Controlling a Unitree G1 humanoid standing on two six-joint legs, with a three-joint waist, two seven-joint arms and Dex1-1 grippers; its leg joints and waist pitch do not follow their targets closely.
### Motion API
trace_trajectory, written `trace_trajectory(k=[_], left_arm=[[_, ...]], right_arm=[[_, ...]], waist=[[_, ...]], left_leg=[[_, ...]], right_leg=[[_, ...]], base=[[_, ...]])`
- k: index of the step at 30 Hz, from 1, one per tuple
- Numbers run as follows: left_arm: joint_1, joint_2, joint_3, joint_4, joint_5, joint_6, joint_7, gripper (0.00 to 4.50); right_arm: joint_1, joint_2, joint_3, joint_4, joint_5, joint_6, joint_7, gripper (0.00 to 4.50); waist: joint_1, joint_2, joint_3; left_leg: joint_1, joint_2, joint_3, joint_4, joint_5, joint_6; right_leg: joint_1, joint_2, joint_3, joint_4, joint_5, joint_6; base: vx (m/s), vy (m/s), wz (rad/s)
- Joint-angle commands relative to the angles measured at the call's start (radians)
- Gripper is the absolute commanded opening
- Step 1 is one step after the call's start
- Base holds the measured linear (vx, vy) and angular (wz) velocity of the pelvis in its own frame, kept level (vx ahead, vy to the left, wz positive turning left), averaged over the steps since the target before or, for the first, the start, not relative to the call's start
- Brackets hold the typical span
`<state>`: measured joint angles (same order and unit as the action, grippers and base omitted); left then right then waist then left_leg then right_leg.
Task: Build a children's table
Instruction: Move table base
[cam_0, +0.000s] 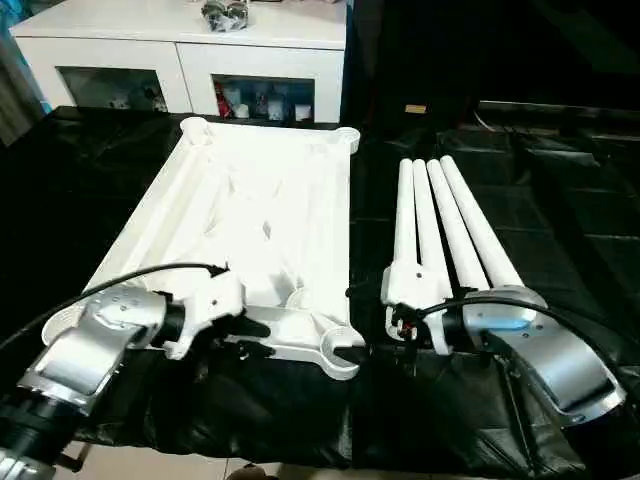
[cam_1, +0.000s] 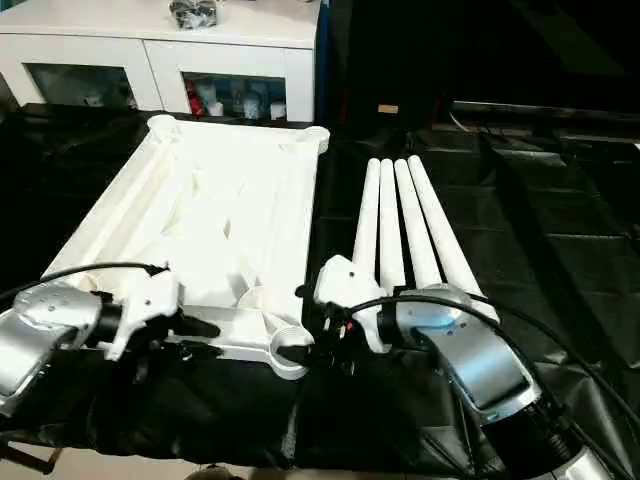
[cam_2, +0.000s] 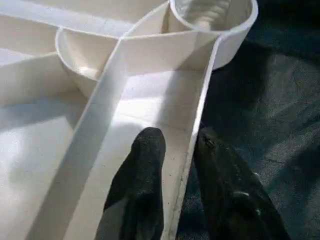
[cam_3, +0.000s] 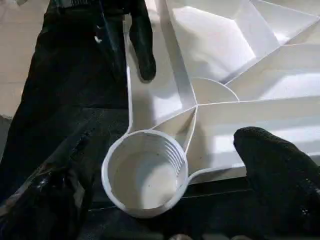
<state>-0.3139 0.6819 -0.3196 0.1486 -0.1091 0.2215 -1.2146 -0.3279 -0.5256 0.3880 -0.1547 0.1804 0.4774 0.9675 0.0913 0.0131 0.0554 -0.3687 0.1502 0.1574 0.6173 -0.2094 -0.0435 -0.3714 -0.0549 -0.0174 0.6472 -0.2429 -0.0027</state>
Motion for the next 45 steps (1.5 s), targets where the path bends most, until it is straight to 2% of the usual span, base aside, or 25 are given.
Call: trace_trajectory(k=[1,4,6,8,14,16,21,28,29,31,33,37,38,40,41,43,44,45], left_arm=[[-0.013,-0.001,0.001,0.004,0.014,-0.006,0.014,0.84],[-0.017,-0.002,-0.005,0.012,0.025,-0.014,0.012,0.48],[-0.018,-0.003,-0.009,0.019,0.030,-0.020,0.015,0.42],[-0.018,-0.008,-0.006,0.022,0.028,-0.019,0.020,0.34],[-0.013,-0.036,0.028,0.015,0.029,0.007,0.086,0.01],[-0.011,-0.047,0.039,0.015,0.032,0.002,0.115,0.01],[-0.007,-0.056,0.039,0.022,0.049,-0.007,0.142,0.01],[0.002,-0.072,0.052,0.015,0.022,-0.069,0.143,0.01],[-0.004,-0.082,0.059,0.013,0.010,-0.066,0.145,0.29],[-0.009,-0.086,0.063,0.007,-0.006,-0.041,0.134,0.29],[-0.010,-0.085,0.067,0.001,-0.012,-0.038,0.128,0.64],[-0.011,-0.068,0.097,-0.025,-0.029,-0.053,0.130,0.77],[-0.009,-0.053,0.127,-0.057,-0.056,-0.042,0.120,0.77],[-0.008,-0.048,0.135,-0.065,-0.060,-0.045,0.119,0.77],[-0.006,-0.041,0.145,-0.079,-0.071,-0.028,0.114,0.77],[-0.002,-0.034,0.153,-0.095,-0.082,-0.009,0.108,0.77],[0.001,-0.030,0.159,-0.107,-0.090,0.004,0.106,0.77],[0.002,-0.031,0.171,-0.124,-0.097,0.014,0.121,0.77]], right_arm=[[-0.003,-0.007,0.004,-0.020,-0.014,0.009,-0.001,4.50],[-0.008,-0.005,0.010,-0.017,-0.020,0.008,-0.002,4.50],[-0.010,-0.003,0.014,-0.013,-0.024,0.006,-0.005,4.50],[-0.011,-0.002,0.016,-0.012,-0.026,0.005,-0.006,4.50],[-0.017,0.001,0.016,-0.003,-0.036,-0.005,-0.015,4.50],[-0.019,0.004,0.015,0.000,-0.041,-0.007,-0.018,4.50],[-0.021,0.007,0.016,0.003,-0.048,-0.009,-0.019,4.50],[-0.025,0.006,0.013,0.009,-0.053,-0.015,-0.020,4.50],[-0.028,0.006,0.008,0.010,-0.057,-0.017,-0.024,4.50],[-0.030,0.006,0.004,0.012,-0.057,-0.018,-0.028,4.50],[-0.033,0.008,-0.004,0.014,-0.058,-0.021,-0.037,4.50],[-0.043,0.037,-0.054,0.009,-0.018,0.016,-0.071,4.50],[-0.052,0.063,-0.094,0.003,0.011,0.064,-0.105,4.50],[-0.055,0.073,-0.106,0.002,0.017,0.082,-0.118,4.50],[-0.060,0.088,-0.122,0.004,0.018,0.107,-0.145,4.50],[-0.066,0.105,-0.136,0.009,0.017,0.133,-0.173,4.50],[-0.071,0.119,-0.148,0.015,0.019,0.152,-0.195,4.50],[-0.091,0.158,-0.174,0.044,-0.001,0.204,-0.269,4.50]], waist=[[0.002,0.015,-0.059],[0.002,0.015,-0.056],[0.001,0.013,-0.056],[-0.002,0.013,-0.058],[-0.005,0.011,-0.061],[-0.007,0.007,-0.060],[-0.005,0.009,-0.058],[-0.001,0.007,-0.059],[-0.001,0.007,-0.059],[0.001,0.009,-0.061],[0.002,0.007,-0.060],[0.001,0.008,-0.059],[0.000,0.007,-0.058],[-0.002,0.007,-0.057],[-0.002,0.003,-0.057],[-0.002,0.007,-0.058],[-0.002,0.005,-0.059],[-0.003,-0.001,-0.059]], left_leg=[[0.015,0.073,-0.027,-0.086,-0.169,-0.002],[0.016,0.075,-0.027,-0.089,-0.194,-0.008],[0.017,0.076,-0.028,-0.090,-0.199,-0.011],[0.010,0.075,-0.030,-0.090,-0.176,-0.011],[0.011,0.071,-0.026,-0.082,-0.130,0.011],[0.011,0.073,-0.025,-0.083,-0.137,0.012],[0.014,0.074,-0.024,-0.084,-0.152,0.011],[0.013,0.075,-0.024,-0.084,-0.137,0.012],[0.013,0.075,-0.023,-0.084,-0.135,0.013],[0.013,0.074,-0.023,-0.082,-0.125,0.013],[0.013,0.074,-0.022,-0.083,-0.132,0.014],[0.013,0.075,-0.023,-0.085,-0.149,0.008],[0.014,0.074,-0.023,-0.086,-0.148,0.005],[0.014,0.073,-0.023,-0.087,-0.153,0.002],[0.014,0.072,-0.021,-0.086,-0.143,-0.001],[0.015,0.072,-0.021,-0.086,-0.130,-0.003],[0.015,0.071,-0.020,-0.086,-0.124,-0.006],[0.015,0.071,-0.018,-0.086,-0.118,-0.007]], right_leg=[[0.033,-0.088,0.044,-0.070,0.023,-0.259],[0.032,-0.089,0.044,-0.074,-0.020,-0.258],[0.031,-0.089,0.045,-0.074,-0.031,-0.255],[0.037,-0.090,0.044,-0.070,0.000,-0.254],[0.038,-0.088,0.043,-0.068,0.068,-0.262],[0.038,-0.087,0.043,-0.069,0.060,-0.266],[0.034,-0.087,0.044,-0.073,0.015,-0.261],[0.034,-0.088,0.044,-0.069,0.044,-0.258],[0.034,-0.087,0.044,-0.069,0.048,-0.258],[0.035,-0.088,0.044,-0.067,0.062,-0.259],[0.033,-0.087,0.044,-0.068,0.054,-0.262],[0.034,-0.089,0.045,-0.070,0.019,-0.256],[0.032,-0.087,0.044,-0.070,0.011,-0.259],[0.031,-0.085,0.043,-0.070,0.002,-0.259],[0.031,-0.085,0.044,-0.069,0.000,-0.254],[0.029,-0.084,0.043,-0.068,0.005,-0.250],[0.028,-0.083,0.043,-0.067,0.009,-0.248],[0.028,-0.082,0.042,-0.067,0.015,-0.245]], base=[[0.000,0.000,0.00],[0.000,0.000,0.00],[0.000,0.000,0.00],[0.000,0.000,0.00],[0.000,0.000,0.00],[0.000,0.000,0.00],[0.000,0.000,0.00],[0.000,0.000,0.00],[0.000,0.000,0.00],[0.000,0.000,0.00],[0.000,0.000,0.00],[0.000,0.000,0.00],[0.000,0.000,0.00],[0.000,0.000,0.00],[0.000,0.000,0.00],[0.000,0.000,0.00],[0.000,0.000,0.00],[0.000,0.000,0.00]])
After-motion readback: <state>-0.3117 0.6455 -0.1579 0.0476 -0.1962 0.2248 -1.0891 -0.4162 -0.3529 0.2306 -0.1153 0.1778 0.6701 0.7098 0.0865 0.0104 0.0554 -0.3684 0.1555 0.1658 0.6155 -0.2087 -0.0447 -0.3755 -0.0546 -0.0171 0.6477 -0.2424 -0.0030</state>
